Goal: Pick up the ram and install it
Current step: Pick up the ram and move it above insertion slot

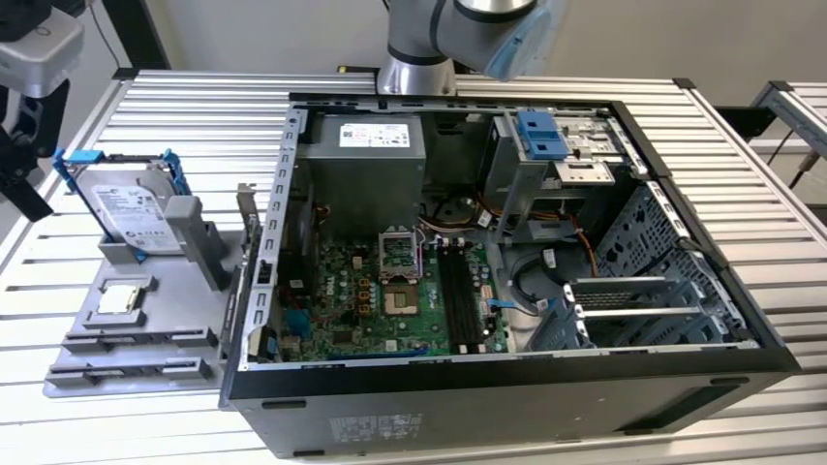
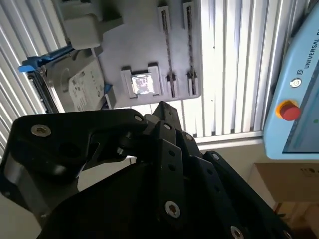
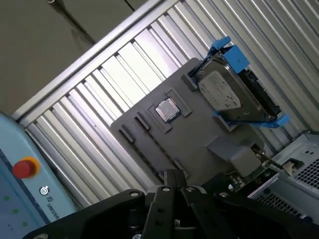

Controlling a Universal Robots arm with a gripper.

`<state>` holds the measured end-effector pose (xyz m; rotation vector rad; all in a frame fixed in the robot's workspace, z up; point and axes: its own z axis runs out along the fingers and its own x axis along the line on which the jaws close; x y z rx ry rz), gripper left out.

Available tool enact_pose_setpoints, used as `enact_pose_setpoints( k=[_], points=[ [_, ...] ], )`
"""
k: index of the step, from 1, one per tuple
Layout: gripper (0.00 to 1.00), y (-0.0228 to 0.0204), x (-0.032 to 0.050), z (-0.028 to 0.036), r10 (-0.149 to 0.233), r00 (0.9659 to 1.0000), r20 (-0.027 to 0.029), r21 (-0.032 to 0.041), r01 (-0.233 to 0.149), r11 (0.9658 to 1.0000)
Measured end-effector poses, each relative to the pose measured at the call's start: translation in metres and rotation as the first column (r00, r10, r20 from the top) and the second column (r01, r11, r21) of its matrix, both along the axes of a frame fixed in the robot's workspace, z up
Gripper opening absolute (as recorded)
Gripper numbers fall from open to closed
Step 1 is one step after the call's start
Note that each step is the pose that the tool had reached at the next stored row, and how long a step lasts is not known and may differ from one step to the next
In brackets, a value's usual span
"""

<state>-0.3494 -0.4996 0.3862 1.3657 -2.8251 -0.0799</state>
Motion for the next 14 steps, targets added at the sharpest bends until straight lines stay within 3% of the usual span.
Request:
enact_pose_setpoints(
  k=[4, 7, 10, 14],
  points=[
    [0.00, 0.0000, 0.0000, 0.0000, 0.072, 0.9974, 0.0000, 0.0000, -0.072, 0.9974],
    [0.00, 0.0000, 0.0000, -0.0001, 0.127, 0.9920, 0.0006, 0.0000, -0.127, 0.9920],
    [0.00, 0.0000, 0.0000, -0.0001, 0.180, 0.9837, 0.0011, -0.0001, -0.180, 0.9837],
    [0.00, 0.0000, 0.0000, -0.0001, 0.253, 0.9675, 0.0051, -0.0011, -0.253, 0.9675]
  ],
)
